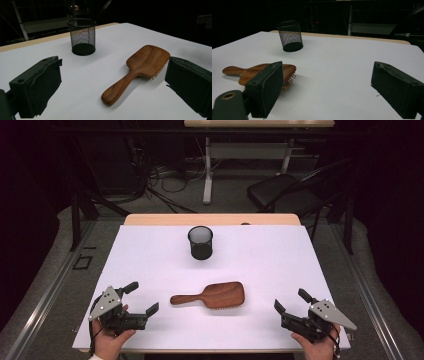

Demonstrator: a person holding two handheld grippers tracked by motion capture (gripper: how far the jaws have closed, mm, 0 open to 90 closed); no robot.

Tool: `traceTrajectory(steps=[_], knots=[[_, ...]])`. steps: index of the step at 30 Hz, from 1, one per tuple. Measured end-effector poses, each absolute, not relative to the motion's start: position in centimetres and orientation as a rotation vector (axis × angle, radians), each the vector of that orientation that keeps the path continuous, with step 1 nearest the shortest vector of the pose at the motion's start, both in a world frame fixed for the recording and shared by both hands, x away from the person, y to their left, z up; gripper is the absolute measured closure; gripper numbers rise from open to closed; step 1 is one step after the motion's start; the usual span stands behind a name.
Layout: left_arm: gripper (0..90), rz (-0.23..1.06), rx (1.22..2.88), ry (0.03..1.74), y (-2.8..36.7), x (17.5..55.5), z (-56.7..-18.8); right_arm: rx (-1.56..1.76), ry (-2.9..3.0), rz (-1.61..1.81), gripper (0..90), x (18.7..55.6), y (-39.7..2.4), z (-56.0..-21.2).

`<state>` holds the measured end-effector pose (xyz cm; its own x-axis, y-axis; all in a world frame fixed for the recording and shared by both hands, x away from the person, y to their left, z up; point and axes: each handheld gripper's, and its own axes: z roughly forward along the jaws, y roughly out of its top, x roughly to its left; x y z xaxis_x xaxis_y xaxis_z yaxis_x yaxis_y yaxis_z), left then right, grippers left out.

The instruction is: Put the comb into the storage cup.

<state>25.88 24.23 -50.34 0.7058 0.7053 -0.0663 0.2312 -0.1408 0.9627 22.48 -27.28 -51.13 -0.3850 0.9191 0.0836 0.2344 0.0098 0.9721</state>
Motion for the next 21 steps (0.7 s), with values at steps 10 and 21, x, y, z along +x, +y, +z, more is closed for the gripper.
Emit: traceTrajectory(steps=[10, 21], knots=[[0.6, 0.465, 1.708, 0.776, 24.0, 25.9, -49.9, 1.189, 1.673, 1.410, 10.7, 22.6, -27.1, -51.2], [0.5, 0.446, 1.732, 0.793, 22.9, 26.6, -48.9, 1.187, 1.693, 1.402, 11.2, 22.7, -26.8, -51.3]])
